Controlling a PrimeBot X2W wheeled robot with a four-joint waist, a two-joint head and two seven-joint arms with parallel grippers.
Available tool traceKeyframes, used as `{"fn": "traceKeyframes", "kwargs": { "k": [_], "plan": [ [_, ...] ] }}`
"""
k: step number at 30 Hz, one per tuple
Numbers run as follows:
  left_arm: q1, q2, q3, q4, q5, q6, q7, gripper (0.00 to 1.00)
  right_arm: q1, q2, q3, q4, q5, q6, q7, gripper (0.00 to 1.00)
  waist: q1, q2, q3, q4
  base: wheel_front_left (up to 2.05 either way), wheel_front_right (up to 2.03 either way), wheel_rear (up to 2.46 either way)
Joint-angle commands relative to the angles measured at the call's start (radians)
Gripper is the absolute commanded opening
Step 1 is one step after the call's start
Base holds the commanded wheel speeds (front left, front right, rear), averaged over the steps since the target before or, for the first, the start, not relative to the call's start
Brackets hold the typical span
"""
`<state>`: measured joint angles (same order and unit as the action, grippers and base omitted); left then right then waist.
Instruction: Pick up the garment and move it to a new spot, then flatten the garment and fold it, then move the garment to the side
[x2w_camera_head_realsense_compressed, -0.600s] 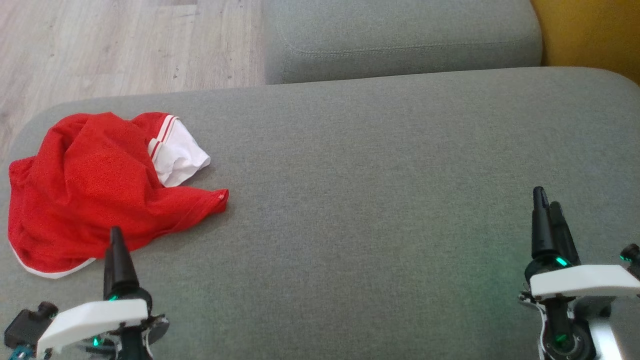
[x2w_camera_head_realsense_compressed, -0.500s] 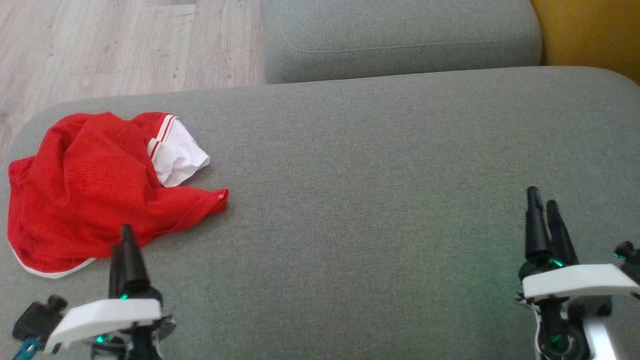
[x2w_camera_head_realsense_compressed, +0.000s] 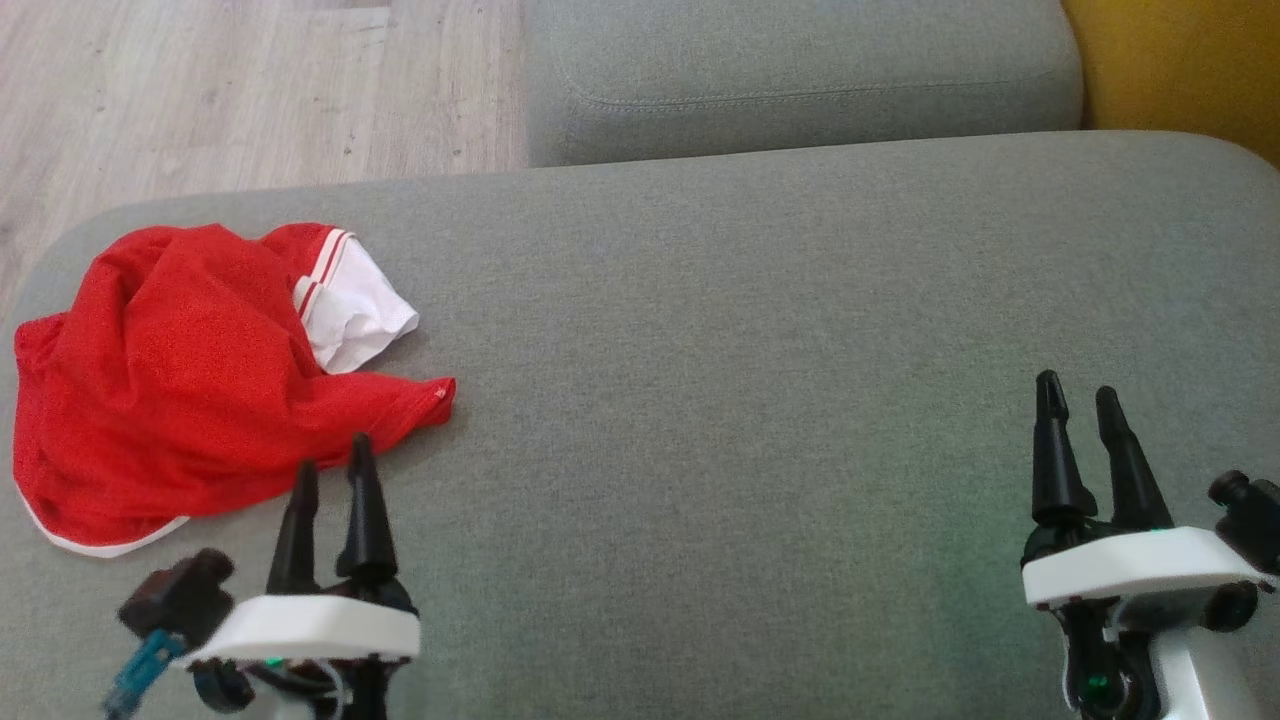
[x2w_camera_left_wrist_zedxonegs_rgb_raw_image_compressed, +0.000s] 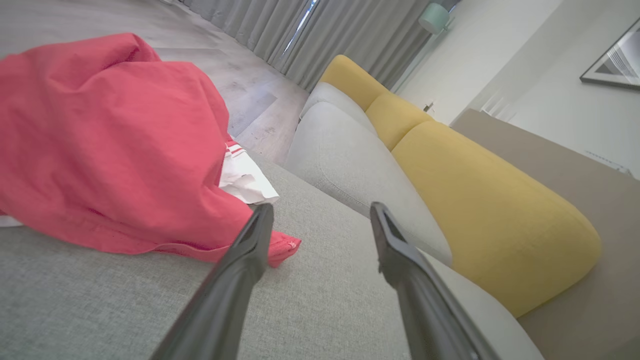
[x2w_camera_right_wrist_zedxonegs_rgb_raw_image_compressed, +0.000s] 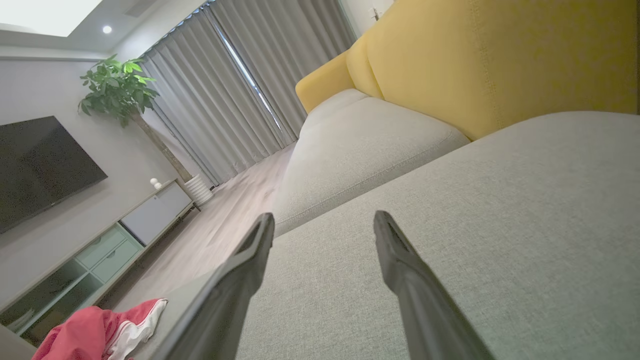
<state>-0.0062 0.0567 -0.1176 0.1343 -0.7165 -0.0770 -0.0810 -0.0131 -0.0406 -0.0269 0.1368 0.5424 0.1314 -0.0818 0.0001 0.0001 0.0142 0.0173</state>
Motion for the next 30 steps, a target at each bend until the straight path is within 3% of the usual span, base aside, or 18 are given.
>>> {"fn": "traceKeyframes", "kwargs": {
  "k": [1, 30],
  "plan": [
    [-0.037, 0.022, -0.005, -0.027, 0.049, 0.014, -0.017, 1.0, -0.049, -0.007, 0.014, -0.042, -0.051, 0.0, -0.017, 1.0, 0.0, -0.0001, 0.0, 0.0, 0.0, 0.0, 0.0],
    [-0.09, 0.132, -0.243, 0.008, 0.404, 0.167, -0.1, 1.0, -0.053, -0.008, 0.072, -0.053, -0.468, -0.001, -0.099, 1.0, 0.0, -0.0001, 0.005, 0.002, 0.0, 0.0, 0.0]
  ]
}}
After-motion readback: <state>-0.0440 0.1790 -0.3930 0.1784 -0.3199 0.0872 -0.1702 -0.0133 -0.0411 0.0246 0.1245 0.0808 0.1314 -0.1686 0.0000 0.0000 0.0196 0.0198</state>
